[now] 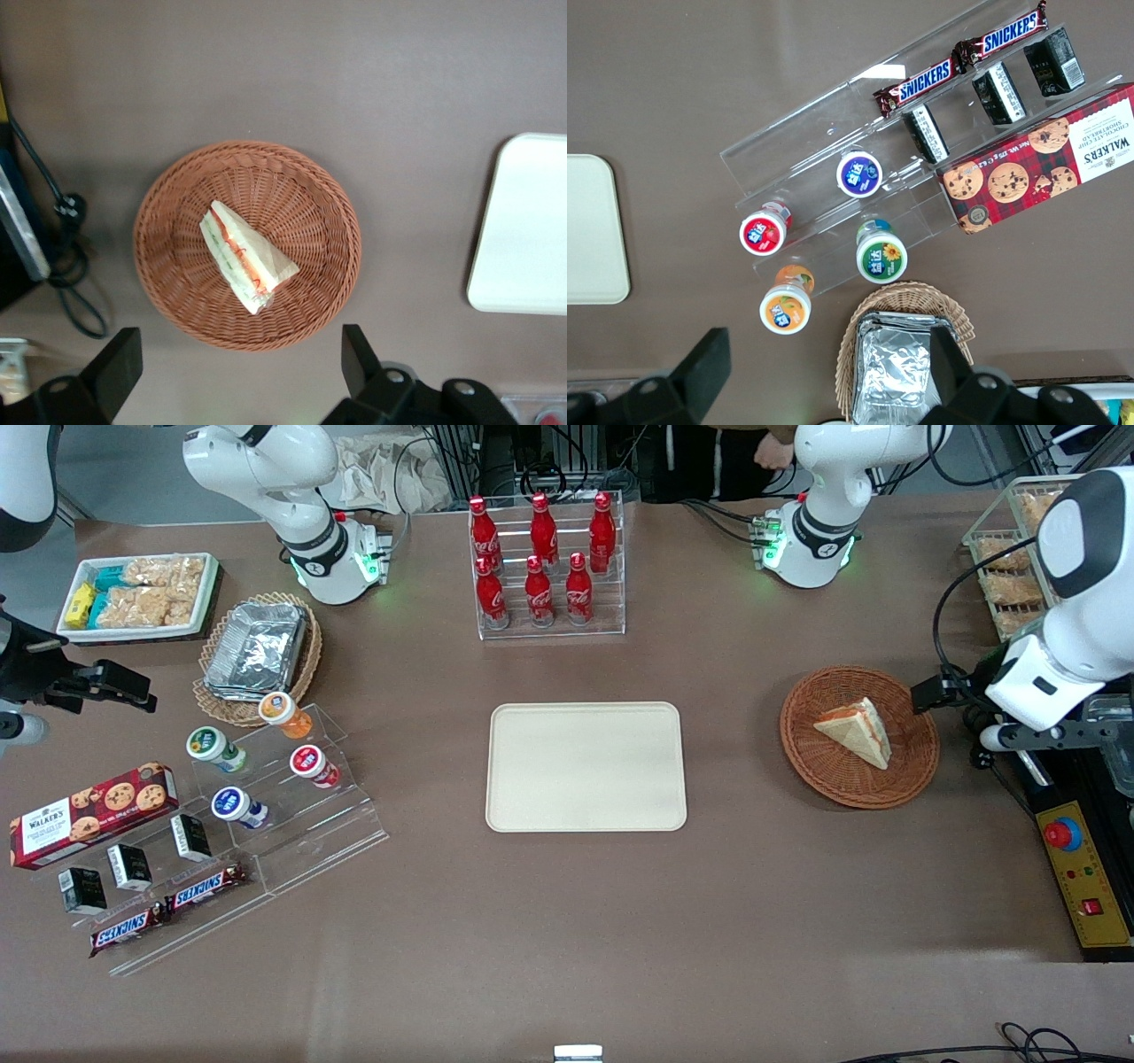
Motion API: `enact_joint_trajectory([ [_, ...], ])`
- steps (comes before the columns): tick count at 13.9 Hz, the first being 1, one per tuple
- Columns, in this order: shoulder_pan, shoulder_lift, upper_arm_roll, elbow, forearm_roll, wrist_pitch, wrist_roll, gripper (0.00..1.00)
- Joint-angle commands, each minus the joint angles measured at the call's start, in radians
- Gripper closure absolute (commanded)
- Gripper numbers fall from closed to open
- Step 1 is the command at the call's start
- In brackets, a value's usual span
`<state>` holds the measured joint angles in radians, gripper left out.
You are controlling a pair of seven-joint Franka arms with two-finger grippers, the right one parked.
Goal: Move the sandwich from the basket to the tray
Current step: 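Lower the open left gripper around the wrapped sandwich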
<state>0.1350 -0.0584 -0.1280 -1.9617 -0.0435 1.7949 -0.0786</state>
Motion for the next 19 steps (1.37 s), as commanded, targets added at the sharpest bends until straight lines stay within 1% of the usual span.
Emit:
enact_joint_trajectory([
  [1,0.037,-0.103,-0.012,-0.202,-0.051,0.133,-0.093,0.0],
  [2,0.038,-0.109,-0.01,-0.238,-0.055,0.164,-0.136,0.0],
  [5,0.037,-0.089,-0.012,-0.275,-0.053,0.182,-0.314,0.0],
  [9,0.035,-0.064,-0.013,-0.377,-0.055,0.308,-0.458,0.0],
  [12,0.032,-0.026,-0.015,-0.469,-0.055,0.446,-0.519,0.0],
  [15,0.034,0.047,-0.015,-0.476,-0.056,0.481,-0.607,0.0],
  [17,0.037,0.077,-0.015,-0.476,-0.058,0.495,-0.627,0.0],
  [18,0.037,0.087,-0.013,-0.476,-0.073,0.506,-0.629,0.0],
  [19,0.037,0.104,-0.015,-0.476,-0.105,0.529,-0.629,0.0],
])
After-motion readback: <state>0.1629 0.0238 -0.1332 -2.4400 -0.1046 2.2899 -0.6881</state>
